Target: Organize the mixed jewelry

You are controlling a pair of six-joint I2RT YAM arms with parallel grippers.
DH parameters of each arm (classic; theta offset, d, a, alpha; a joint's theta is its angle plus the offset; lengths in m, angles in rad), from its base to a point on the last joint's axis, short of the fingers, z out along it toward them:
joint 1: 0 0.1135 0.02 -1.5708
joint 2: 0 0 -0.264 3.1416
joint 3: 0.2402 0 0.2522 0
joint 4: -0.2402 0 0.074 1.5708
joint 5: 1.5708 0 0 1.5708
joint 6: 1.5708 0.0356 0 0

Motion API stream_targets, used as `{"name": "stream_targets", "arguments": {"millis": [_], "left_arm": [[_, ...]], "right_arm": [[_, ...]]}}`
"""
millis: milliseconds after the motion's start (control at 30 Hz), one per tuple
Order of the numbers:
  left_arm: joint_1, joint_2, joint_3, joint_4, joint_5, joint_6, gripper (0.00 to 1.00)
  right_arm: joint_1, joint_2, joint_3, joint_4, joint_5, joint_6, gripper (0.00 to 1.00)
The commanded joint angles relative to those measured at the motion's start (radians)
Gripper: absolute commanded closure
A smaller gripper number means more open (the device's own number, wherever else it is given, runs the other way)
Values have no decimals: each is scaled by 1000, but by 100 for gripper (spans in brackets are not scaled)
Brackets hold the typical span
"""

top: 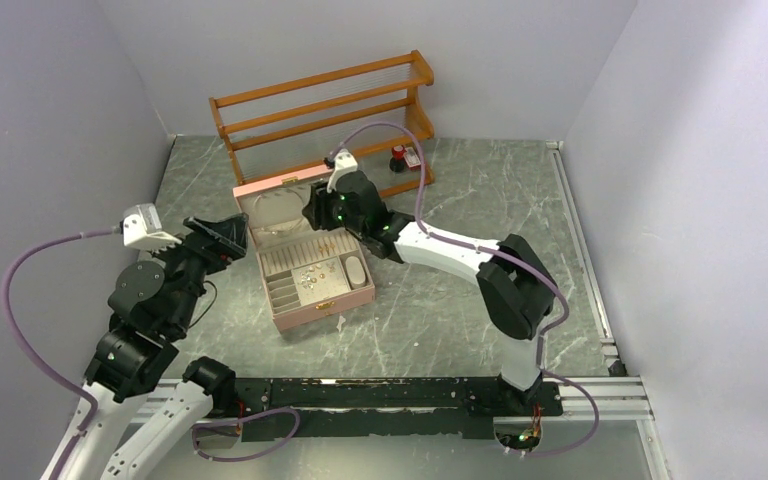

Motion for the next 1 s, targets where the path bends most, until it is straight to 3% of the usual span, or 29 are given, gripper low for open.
{"name": "stream_targets", "arguments": {"millis": [0, 233, 500, 633, 967], "left_arm": [[4, 28, -3, -27, 29, -19, 13], [4, 90, -19, -88, 76, -88, 12], [4, 195, -58, -69, 97, -135, 13], [4, 222, -67, -30, 85, -112, 16], [4, 218, -81, 0, 66, -93, 15]], "right_arm": [[-4, -99, -51, -4, 72, 183, 55], [10, -118, -71, -213, 195, 697, 55], [57, -97, -59, -278, 318, 984, 53], [67, -64, -40, -194, 304, 886, 53], [74, 64, 39, -40, 264, 442, 51]]}}
